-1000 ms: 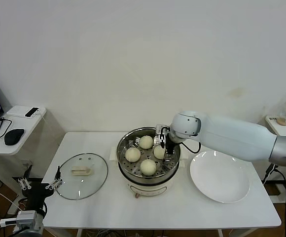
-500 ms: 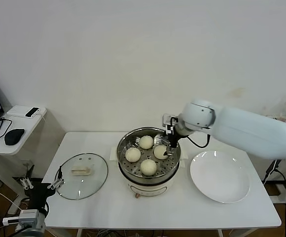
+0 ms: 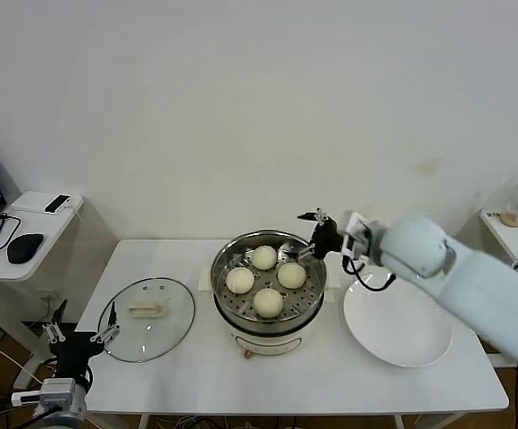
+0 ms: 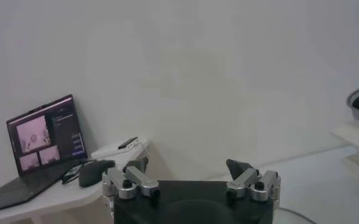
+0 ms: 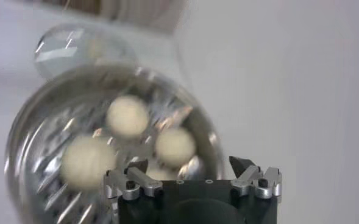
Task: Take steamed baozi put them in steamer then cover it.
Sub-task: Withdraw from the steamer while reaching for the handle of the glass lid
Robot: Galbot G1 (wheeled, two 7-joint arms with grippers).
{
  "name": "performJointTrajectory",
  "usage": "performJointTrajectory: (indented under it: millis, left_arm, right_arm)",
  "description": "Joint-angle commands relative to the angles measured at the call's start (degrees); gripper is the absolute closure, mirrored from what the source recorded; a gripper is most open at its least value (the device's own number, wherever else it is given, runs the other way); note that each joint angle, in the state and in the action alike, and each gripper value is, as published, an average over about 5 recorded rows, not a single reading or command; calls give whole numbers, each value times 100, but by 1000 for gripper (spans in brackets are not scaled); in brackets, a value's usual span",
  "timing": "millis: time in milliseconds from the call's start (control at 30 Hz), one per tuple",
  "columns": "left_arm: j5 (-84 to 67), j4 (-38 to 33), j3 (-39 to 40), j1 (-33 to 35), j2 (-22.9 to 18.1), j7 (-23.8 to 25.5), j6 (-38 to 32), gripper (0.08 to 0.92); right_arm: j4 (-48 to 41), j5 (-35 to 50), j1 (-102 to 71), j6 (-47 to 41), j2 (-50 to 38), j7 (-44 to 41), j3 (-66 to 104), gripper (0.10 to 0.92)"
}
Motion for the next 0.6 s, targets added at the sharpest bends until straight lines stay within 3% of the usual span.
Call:
performJointTrajectory:
  millis: [33, 333, 600]
  left_arm:
    - [140, 121, 71, -21, 23, 46, -72, 177]
    - [2874, 727, 212, -111, 272, 171, -538, 177]
    - [6585, 1474, 86, 113, 689, -422, -1347, 177]
  right_arm:
    - [760, -1089, -5451, 1988, 1688, 896, 5826, 203]
    - [502, -1028, -6627, 2824, 3759, 190, 7232, 203]
    - [373, -1102, -7072, 2918, 4064, 250, 7604, 203]
